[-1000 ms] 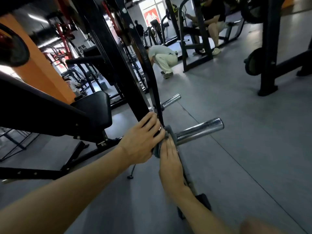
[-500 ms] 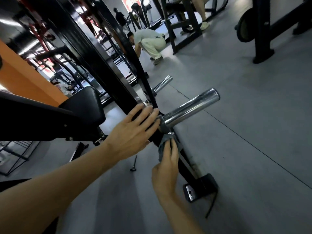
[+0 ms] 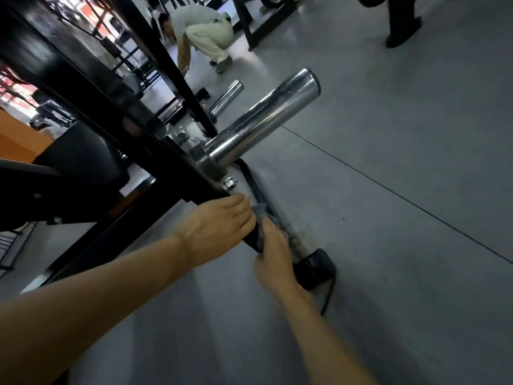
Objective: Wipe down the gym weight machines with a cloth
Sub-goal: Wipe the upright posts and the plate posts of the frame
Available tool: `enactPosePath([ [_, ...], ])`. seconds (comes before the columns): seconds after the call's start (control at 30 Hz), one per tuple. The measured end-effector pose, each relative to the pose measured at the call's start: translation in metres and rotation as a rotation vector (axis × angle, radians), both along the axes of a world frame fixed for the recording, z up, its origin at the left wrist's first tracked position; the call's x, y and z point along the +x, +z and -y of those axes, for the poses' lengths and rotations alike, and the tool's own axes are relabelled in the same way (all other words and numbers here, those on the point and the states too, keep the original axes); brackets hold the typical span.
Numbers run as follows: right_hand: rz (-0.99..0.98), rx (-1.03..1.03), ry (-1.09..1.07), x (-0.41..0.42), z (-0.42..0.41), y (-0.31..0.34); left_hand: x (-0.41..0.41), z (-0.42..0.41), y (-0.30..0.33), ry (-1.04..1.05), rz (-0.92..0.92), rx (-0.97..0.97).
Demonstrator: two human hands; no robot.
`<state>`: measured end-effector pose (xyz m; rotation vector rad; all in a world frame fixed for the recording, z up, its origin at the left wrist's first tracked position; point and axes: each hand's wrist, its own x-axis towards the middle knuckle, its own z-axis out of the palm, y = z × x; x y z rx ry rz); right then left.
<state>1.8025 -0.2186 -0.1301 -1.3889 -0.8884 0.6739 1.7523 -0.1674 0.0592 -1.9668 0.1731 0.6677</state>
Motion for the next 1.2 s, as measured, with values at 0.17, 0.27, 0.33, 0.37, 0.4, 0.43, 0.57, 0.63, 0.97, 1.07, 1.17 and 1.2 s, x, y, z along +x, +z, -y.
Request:
enactPosePath([
  [0.17,0.04,-0.004,0.038,0.003,0.0,-0.051,0.021,0.005,-0.032,0.124,-0.099,0.056],
  [0.27,-0.117,-0.288,0.156,0.02,0.019,-0.131,0.024,-0.001,-0.047,0.126,-0.084,0.01],
  [0.33,-0.032,-0.386,0.157,0.016,0.027,-0.188,0.023,-0.006,-0.05,0.132,-0.098,-0.014],
  [0.37,-0.005,-0.381,0.142,0.014,0.024,-0.197,0.023,-0.007,-0.049,0.124,-0.108,-0.013],
  [0.4,-0.093,-0.374,0.164,0.016,0.019,-0.193,0.024,-0.007,-0.05,0.117,-0.116,-0.006],
  [0.43,-0.191,-0.364,0.171,0.02,0.016,-0.166,0.024,-0.006,-0.05,0.114,-0.12,-0.003],
  [0.57,-0.212,-0.186,0.249,0.029,-0.001,-0.094,0.027,-0.003,-0.049,0.15,-0.108,0.005],
  [0.63,-0.09,-0.112,0.248,0.032,-0.002,-0.095,0.028,-0.004,-0.049,0.142,-0.1,-0.014],
  [0.97,-0.411,-0.559,0.3,0.043,0.04,-0.105,0.02,-0.001,-0.045,0.144,-0.043,-0.113],
  [1.07,-0.815,-0.595,0.13,0.06,0.032,-0.056,0.024,0.011,-0.012,0.095,0.075,-0.21],
  [1.17,-1.017,-0.431,0.03,0.084,0.033,0.002,0.017,0.018,0.037,-0.015,0.208,-0.191],
  [1.2,-1.07,-0.359,-0.009,0.094,0.037,0.025,0.014,0.021,0.053,-0.032,0.243,-0.144],
])
